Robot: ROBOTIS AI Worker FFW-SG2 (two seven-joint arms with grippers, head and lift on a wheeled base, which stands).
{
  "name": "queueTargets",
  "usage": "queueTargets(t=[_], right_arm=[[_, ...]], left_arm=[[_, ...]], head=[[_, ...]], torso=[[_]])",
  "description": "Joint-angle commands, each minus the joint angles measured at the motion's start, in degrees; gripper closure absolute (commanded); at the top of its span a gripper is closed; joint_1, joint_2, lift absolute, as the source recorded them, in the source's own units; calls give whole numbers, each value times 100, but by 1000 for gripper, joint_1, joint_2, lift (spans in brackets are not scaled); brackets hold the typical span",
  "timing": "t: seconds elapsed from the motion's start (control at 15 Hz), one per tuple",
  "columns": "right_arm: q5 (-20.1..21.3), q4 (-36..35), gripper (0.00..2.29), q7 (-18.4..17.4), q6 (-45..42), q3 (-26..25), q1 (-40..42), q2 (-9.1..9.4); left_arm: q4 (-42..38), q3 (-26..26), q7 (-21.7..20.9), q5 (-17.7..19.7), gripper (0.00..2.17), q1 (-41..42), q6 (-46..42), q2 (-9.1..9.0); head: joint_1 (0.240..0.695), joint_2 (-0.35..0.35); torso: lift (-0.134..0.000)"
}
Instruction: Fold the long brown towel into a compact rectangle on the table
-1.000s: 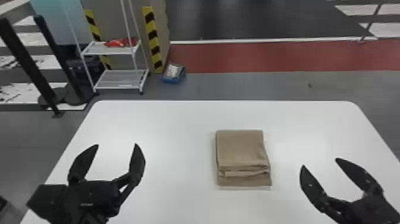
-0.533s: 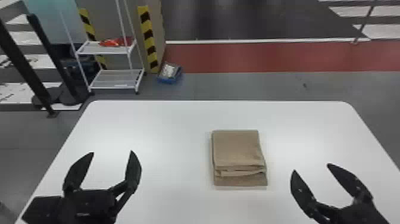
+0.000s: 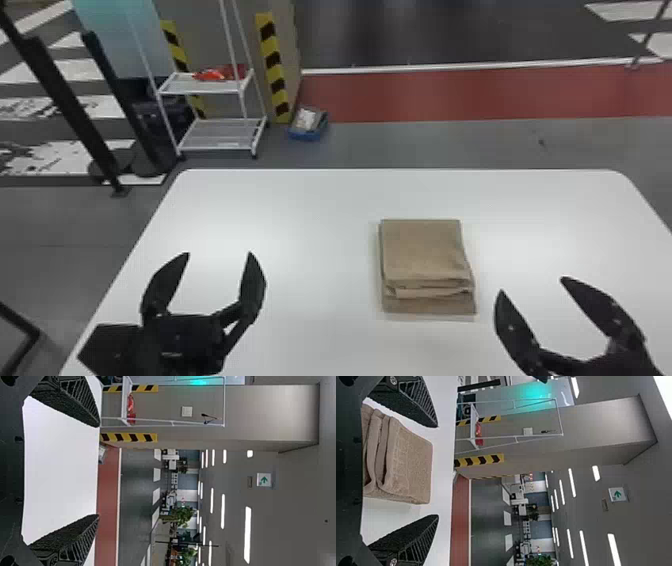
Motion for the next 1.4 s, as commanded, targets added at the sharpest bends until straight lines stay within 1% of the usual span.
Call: queueTargets(t=[0.0, 1.33], right_arm=[[-67, -65, 80, -3, 12, -16, 74, 5], [-242, -188, 97, -197, 12, 72, 258, 5]], left_arm=[[12, -19, 0, 1, 70, 0, 1, 2], [-32, -36, 9, 1, 80, 281, -386, -24]], head=[[695, 116], [695, 114]], torso=[[-57], [-57]])
